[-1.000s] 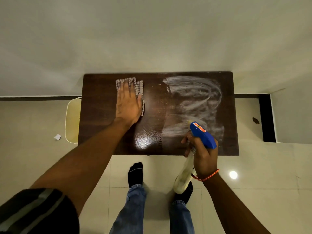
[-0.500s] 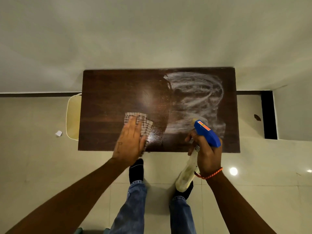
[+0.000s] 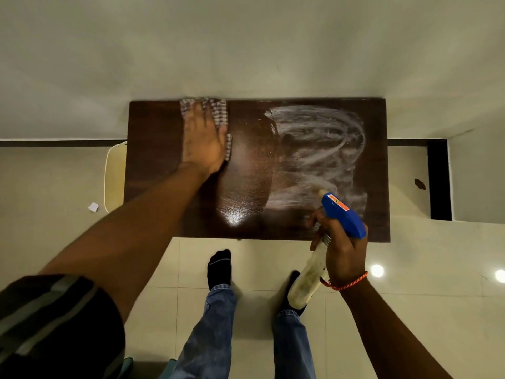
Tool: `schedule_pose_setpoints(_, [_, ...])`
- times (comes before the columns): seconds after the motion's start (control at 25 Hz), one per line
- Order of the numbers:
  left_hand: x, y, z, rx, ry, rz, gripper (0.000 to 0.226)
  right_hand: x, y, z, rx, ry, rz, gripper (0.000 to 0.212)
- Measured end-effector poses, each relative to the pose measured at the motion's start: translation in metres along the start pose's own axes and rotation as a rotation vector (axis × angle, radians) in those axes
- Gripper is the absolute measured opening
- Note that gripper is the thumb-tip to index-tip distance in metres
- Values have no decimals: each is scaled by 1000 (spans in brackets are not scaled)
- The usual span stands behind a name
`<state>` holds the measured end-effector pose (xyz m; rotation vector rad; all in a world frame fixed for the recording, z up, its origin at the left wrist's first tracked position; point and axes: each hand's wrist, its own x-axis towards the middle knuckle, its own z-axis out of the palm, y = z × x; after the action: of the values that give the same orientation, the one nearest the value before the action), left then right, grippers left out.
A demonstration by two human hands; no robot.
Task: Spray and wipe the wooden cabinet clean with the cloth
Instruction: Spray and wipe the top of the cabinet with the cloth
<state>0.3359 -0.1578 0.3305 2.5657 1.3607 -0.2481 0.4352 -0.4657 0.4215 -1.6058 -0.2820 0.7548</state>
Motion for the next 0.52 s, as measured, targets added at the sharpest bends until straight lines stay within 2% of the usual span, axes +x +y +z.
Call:
schedule_pose_setpoints(0.12, [-39, 64, 22, -31, 10, 133, 68, -3, 3, -3, -13, 2, 19, 35])
schedule_pose_setpoints(0.24, [-128, 101, 45, -112, -8, 137, 66, -7, 2, -4, -20, 18, 30, 30])
schedule_pose_setpoints(0.36, [-185, 93, 58, -142, -58, 160, 65, -7, 2, -7, -31, 8, 31, 18])
schedule_pose_setpoints(0.44, [-188, 71, 61, -106, -89, 247, 66, -5, 3, -9, -30, 7, 33, 21])
schedule_pose_setpoints(0.52, [-175, 29, 56, -73, -91, 212, 68, -3, 2, -7, -9, 3, 31, 21])
